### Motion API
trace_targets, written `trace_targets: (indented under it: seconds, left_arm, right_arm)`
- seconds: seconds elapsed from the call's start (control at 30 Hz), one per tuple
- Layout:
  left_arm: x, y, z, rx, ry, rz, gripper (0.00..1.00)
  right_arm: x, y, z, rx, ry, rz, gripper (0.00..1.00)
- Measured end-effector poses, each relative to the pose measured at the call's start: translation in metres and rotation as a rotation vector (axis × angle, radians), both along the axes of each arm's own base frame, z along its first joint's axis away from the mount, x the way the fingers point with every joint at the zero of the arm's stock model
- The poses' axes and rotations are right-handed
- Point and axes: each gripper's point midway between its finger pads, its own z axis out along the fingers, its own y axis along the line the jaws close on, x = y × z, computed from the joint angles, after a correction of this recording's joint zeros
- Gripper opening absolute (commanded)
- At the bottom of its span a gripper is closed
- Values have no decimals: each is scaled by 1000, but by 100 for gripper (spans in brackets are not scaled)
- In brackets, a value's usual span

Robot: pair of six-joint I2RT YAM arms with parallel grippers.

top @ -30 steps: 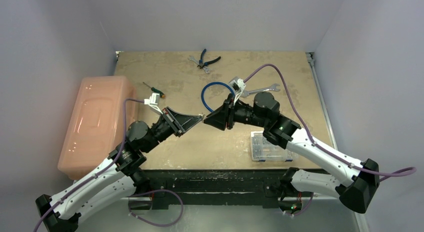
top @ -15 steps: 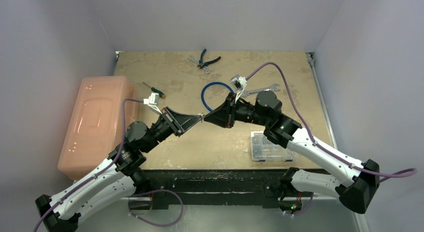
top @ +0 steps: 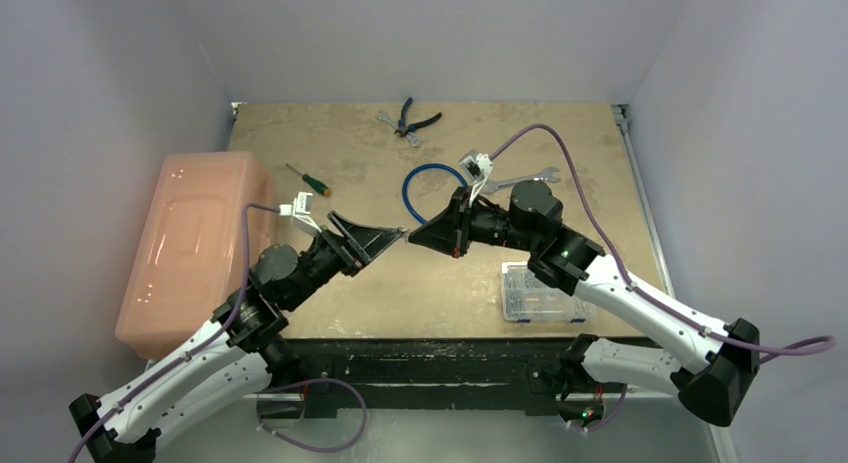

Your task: Unlock with the key

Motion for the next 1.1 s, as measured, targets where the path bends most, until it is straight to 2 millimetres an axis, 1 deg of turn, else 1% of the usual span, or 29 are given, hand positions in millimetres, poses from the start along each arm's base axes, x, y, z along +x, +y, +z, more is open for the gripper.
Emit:
trace_targets:
  seconds: [0.1,0.17,0.2,0.23,0.3,0.37,0.43,0.5,0.53,0.6,0.7,0.77,0.87,1.0,1.1]
  left_arm:
    - [4,12,-22,83,44,63,83]
    - [7,24,-34,145,62,110,83]
    - [8,29,-38,172,70,132,83]
    - [9,34,-41,197,73,155,83]
    - [11,44,-44,243,75,197,83]
    - [14,52,-46,277,73,229,82]
    - [16,57,-51,316,76,255,79]
    - [18,60,-59,361,83,269,75]
    - [20,61,-63,381,87,270,73]
    - [22,58,-72,429,94,261,71]
    - [24,48,-85,488,96,213,68]
    - [25,35,-92,516,89,153,64]
    - [24,12,-103,545,77,44,59]
    - [17,-14,-122,550,54,-100,58]
    - [7,-28,-133,541,28,-184,58]
  right_arm:
    - [1,-2,-8,-50,29,-8,0]
    - [6,0,-20,-114,64,-20,0]
    - [9,1,-29,-156,86,-22,0]
    - [12,2,-42,-202,114,-27,0]
    - [18,2,-73,-313,176,-41,0]
    - [19,-4,-114,-450,257,-50,0]
    - [16,-14,-150,-578,335,-61,0]
    - [11,-26,-174,-678,391,-69,0]
    - [8,-33,-183,-722,415,-72,0]
    - [3,-43,-190,-779,436,-78,0]
    - [4,-50,-185,-817,426,-90,0]
    - [7,-52,-180,-830,405,-98,0]
    - [9,-57,-179,-861,392,-106,0]
    - [4,-60,-181,-880,403,-83,0]
    - [0,-58,-178,-866,406,-64,0]
